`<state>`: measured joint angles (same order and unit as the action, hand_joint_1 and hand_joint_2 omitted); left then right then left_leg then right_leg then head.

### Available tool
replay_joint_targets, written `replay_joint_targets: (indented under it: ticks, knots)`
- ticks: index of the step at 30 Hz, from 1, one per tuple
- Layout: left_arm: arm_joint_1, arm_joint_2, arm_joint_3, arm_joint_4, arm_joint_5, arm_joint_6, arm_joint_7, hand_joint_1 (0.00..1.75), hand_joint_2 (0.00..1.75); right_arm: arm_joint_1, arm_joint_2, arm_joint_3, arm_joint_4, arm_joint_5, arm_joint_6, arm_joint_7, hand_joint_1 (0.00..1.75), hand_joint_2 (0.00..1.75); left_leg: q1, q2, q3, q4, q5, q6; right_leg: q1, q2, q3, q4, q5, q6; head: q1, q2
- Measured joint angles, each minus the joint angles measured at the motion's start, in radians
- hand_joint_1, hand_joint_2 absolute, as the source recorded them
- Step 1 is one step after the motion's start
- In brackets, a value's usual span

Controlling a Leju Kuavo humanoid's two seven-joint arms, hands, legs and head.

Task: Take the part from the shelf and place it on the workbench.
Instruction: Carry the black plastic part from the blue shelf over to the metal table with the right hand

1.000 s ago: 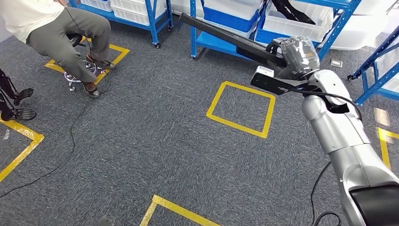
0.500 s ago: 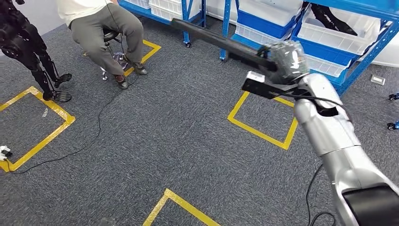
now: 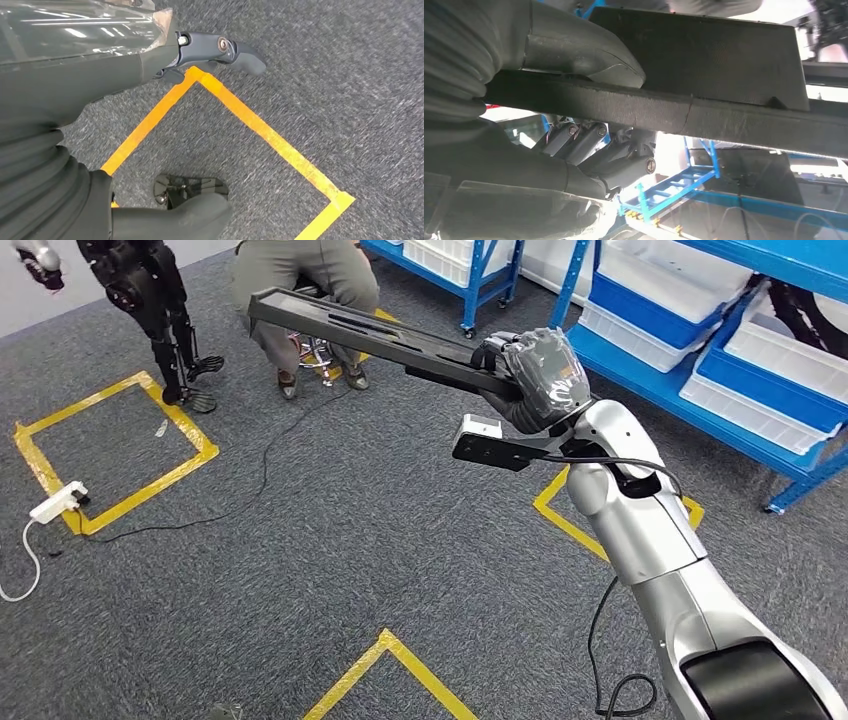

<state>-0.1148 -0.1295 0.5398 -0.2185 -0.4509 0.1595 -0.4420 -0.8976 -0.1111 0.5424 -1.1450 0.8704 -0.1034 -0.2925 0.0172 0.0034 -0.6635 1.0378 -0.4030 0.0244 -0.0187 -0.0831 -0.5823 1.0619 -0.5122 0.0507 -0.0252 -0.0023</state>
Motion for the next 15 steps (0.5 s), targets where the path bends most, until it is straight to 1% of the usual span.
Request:
replay_joint_targets:
  ticks: [1, 2, 3, 4, 5, 6, 7, 8, 9, 10, 11, 12, 13, 14, 15]
  knots:
    - [-0.003, 0.001, 0.000, 0.000, -0.007, -0.010, 0.006, 0.00, 1.75, 0.007, -0.001, -0.003, -0.007, 0.002, 0.000, 0.002, 1.75, 1.75, 0.000, -0.011, 0.001, -0.003, 0.003, 0.007, -0.002, 0.029, -0.023, 0.049, -0.025, -0.004, 0.001, 0.000]
    - [-0.007, 0.001, 0.000, 0.000, -0.014, -0.017, 0.008, 0.00, 1.75, 0.015, -0.004, -0.006, -0.012, 0.006, 0.000, 0.004, 1.75, 1.75, -0.002, -0.022, 0.000, -0.003, 0.004, 0.013, -0.001, 0.054, -0.054, 0.114, -0.054, -0.010, 0.001, 0.000]
    - [-0.010, 0.001, -0.001, 0.000, -0.022, -0.020, 0.007, 0.00, 1.75, 0.025, -0.007, -0.009, -0.015, 0.011, 0.001, 0.007, 1.75, 1.75, -0.005, -0.035, -0.001, -0.003, 0.005, 0.017, 0.002, 0.067, -0.087, 0.181, -0.078, -0.014, 0.002, 0.000]
    - [-0.012, 0.001, -0.001, 0.000, -0.028, -0.023, 0.001, 0.00, 1.75, 0.038, -0.011, -0.012, -0.018, 0.015, 0.001, 0.009, 1.75, 1.75, -0.009, -0.049, -0.001, -0.003, 0.006, 0.020, 0.006, 0.074, -0.112, 0.228, -0.091, -0.016, 0.002, 0.000]
    - [-0.013, 0.001, -0.002, 0.000, -0.033, -0.025, -0.008, 0.00, 1.75, 0.051, -0.016, -0.015, -0.023, 0.020, 0.001, 0.012, 1.75, 1.75, -0.013, -0.064, -0.001, -0.003, 0.007, 0.023, 0.012, 0.080, -0.121, 0.242, -0.089, -0.017, 0.002, 0.000]
    - [-0.013, 0.001, -0.003, 0.000, -0.037, -0.025, -0.022, 0.00, 1.75, 0.063, -0.022, -0.019, -0.029, 0.024, 0.001, 0.014, 1.75, 1.75, -0.018, -0.080, -0.001, -0.003, 0.009, 0.026, 0.019, 0.085, -0.112, 0.216, -0.072, -0.018, 0.002, 0.000]
    - [-0.013, 0.000, -0.005, 0.000, -0.041, -0.023, -0.037, 0.00, 1.75, 0.071, -0.029, -0.023, -0.037, 0.026, 0.001, 0.017, 1.75, 1.75, -0.023, -0.096, -0.001, -0.003, 0.010, 0.028, 0.026, 0.095, -0.085, 0.156, -0.044, -0.022, 0.002, 0.000]
    - [-0.013, -0.001, -0.007, 0.000, -0.046, -0.019, -0.053, 0.00, 1.75, 0.076, -0.036, -0.027, -0.046, 0.029, 0.001, 0.019, 1.75, 1.75, -0.026, -0.109, -0.002, -0.003, 0.012, 0.030, 0.033, 0.116, -0.052, 0.083, -0.014, -0.030, 0.002, 0.000]
    - [-0.014, -0.003, -0.010, 0.000, -0.049, -0.014, -0.067, 0.00, 1.75, 0.079, -0.044, -0.033, -0.054, 0.030, 0.001, 0.021, 1.75, 1.75, -0.029, -0.122, -0.003, -0.003, 0.014, 0.031, 0.039, 0.135, -0.024, 0.023, 0.011, -0.040, 0.000, 0.000]
    - [-0.014, -0.005, -0.013, 0.000, -0.052, -0.008, -0.079, 0.00, 1.75, 0.080, -0.051, -0.038, -0.062, 0.030, 0.001, 0.022, 1.75, 1.75, -0.031, -0.133, -0.005, -0.003, 0.016, 0.030, 0.043, 0.149, -0.005, -0.016, 0.027, -0.050, 0.000, 0.000]
    - [-0.015, -0.008, -0.015, 0.000, -0.054, -0.003, -0.089, 0.00, 1.75, 0.081, -0.057, -0.043, -0.068, 0.031, 0.002, 0.022, 1.75, 1.75, -0.031, -0.143, -0.008, -0.003, 0.019, 0.028, 0.046, 0.155, 0.002, -0.032, 0.034, -0.058, 0.000, 0.000]
    - [-0.014, -0.009, -0.016, 0.000, -0.055, 0.001, -0.096, 0.00, 1.75, 0.081, -0.062, -0.046, -0.073, 0.031, 0.003, 0.023, 1.75, 1.75, -0.032, -0.155, -0.010, -0.004, 0.022, 0.023, 0.046, 0.145, 0.006, -0.035, 0.038, -0.063, 0.000, 0.000]
    - [-0.013, -0.009, -0.016, 0.000, -0.055, 0.006, -0.101, 0.00, 1.75, 0.083, -0.066, -0.047, -0.077, 0.033, 0.005, 0.023, 1.75, 1.75, -0.031, -0.158, -0.012, -0.004, 0.024, 0.021, 0.040, 0.132, 0.009, -0.042, 0.043, -0.067, 0.000, 0.000]
    - [-0.011, -0.008, -0.016, 0.000, -0.055, 0.010, -0.106, 0.00, 1.75, 0.084, -0.069, -0.048, -0.080, 0.034, 0.008, 0.023, 1.75, 1.75, -0.034, -0.141, -0.015, 0.001, 0.020, 0.017, 0.034, 0.120, 0.015, -0.050, 0.048, -0.071, -0.001, 0.000]
    - [-0.011, -0.008, -0.016, 0.000, -0.055, 0.014, -0.110, 0.00, 1.75, 0.085, -0.071, -0.049, -0.082, 0.035, 0.011, 0.024, 1.75, 1.75, -0.035, -0.111, -0.024, 0.019, 0.006, 0.011, 0.027, 0.107, 0.021, -0.058, 0.052, -0.075, -0.001, 0.000]
